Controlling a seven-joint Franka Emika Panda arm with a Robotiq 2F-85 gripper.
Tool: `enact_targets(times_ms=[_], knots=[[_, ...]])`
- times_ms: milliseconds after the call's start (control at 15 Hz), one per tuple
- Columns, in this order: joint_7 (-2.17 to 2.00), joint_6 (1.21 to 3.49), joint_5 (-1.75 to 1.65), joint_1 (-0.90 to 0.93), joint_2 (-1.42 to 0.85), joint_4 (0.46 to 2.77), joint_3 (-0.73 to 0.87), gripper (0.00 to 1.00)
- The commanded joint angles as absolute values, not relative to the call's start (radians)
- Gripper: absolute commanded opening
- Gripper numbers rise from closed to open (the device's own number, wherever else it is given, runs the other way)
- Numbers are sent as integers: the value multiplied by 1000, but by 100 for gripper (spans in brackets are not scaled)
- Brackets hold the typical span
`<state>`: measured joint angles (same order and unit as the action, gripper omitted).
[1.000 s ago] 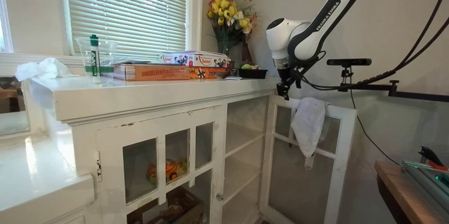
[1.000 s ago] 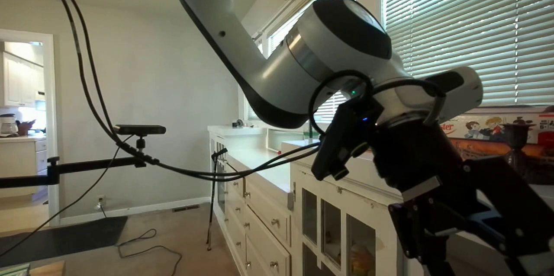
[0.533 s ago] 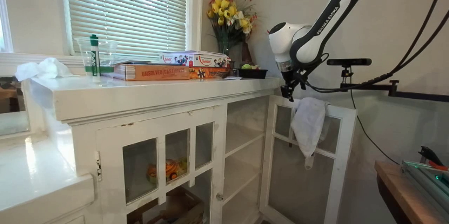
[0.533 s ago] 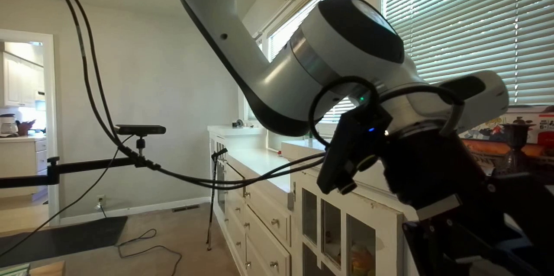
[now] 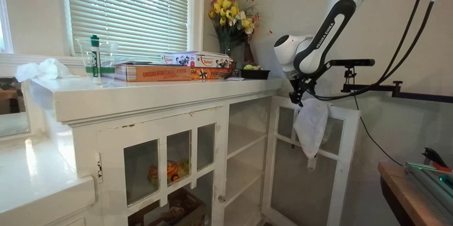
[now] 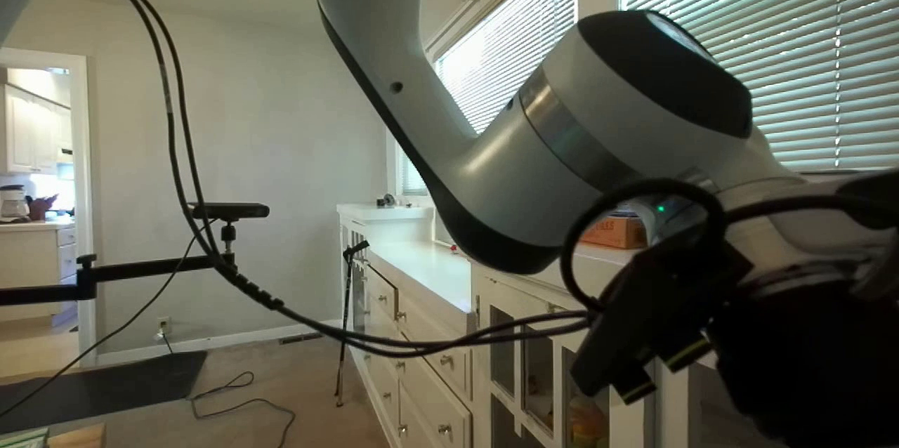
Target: Take the cloth off of the cabinet door and white the top of the cabinet with it
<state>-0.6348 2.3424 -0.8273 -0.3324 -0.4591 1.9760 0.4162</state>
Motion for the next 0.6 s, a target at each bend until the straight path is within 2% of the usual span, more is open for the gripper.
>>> enact_targets(times_ms=[0,533], knots=[[-580,2375,-806,-370,-568,1881,425,100],[-390,2418,-784,-452,-720,1683,440,100]])
